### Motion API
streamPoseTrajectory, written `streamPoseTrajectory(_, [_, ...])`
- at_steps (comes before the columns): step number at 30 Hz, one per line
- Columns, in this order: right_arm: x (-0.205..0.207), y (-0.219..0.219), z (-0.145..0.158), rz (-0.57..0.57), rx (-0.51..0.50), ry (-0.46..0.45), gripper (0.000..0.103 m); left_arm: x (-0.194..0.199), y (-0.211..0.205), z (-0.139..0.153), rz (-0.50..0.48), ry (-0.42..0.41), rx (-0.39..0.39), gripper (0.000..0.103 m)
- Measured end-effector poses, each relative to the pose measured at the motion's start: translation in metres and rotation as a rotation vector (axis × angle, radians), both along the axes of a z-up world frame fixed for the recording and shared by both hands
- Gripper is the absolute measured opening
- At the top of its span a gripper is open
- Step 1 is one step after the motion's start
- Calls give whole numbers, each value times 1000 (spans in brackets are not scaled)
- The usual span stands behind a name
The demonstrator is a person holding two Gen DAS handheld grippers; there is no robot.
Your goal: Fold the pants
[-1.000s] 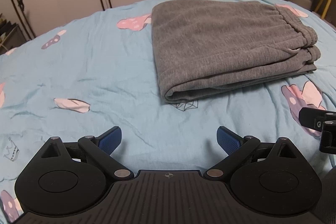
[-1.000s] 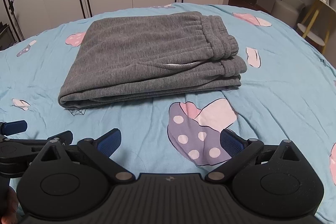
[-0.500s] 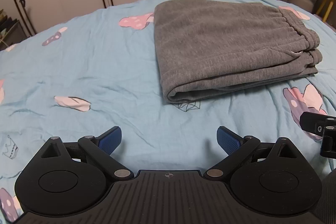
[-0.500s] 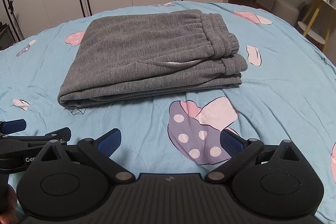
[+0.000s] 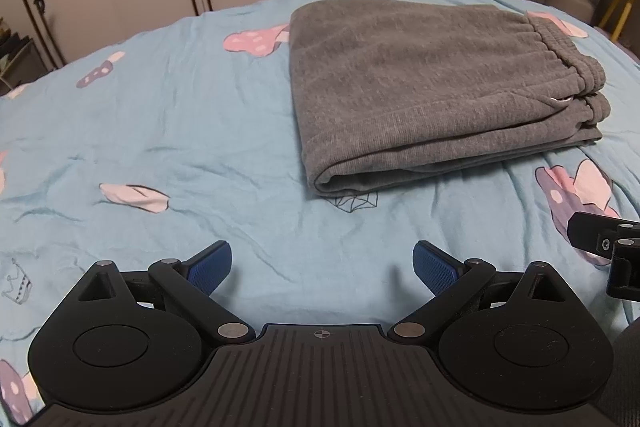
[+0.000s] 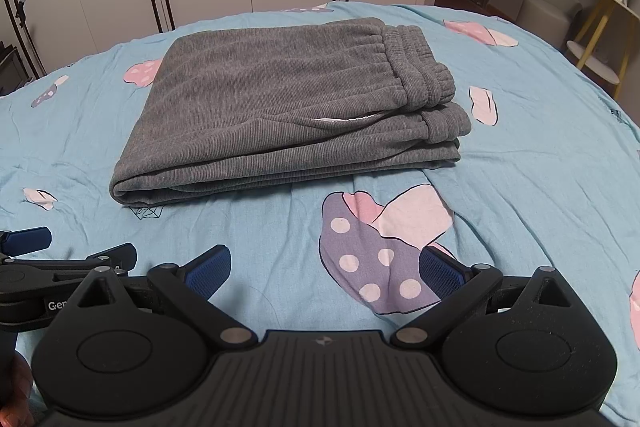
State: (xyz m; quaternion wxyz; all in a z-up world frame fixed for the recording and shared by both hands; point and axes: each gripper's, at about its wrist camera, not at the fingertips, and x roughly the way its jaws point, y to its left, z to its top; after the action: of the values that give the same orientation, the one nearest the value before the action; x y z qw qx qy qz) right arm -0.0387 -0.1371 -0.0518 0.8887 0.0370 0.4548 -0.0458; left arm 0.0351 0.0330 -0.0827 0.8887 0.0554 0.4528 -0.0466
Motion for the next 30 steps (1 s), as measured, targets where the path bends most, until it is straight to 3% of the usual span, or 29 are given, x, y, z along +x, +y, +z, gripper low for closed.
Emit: streamPoseTrajectory(30, [-1, -1, 0, -5, 6, 0, 100, 1, 2, -2, 1, 12, -14, 100])
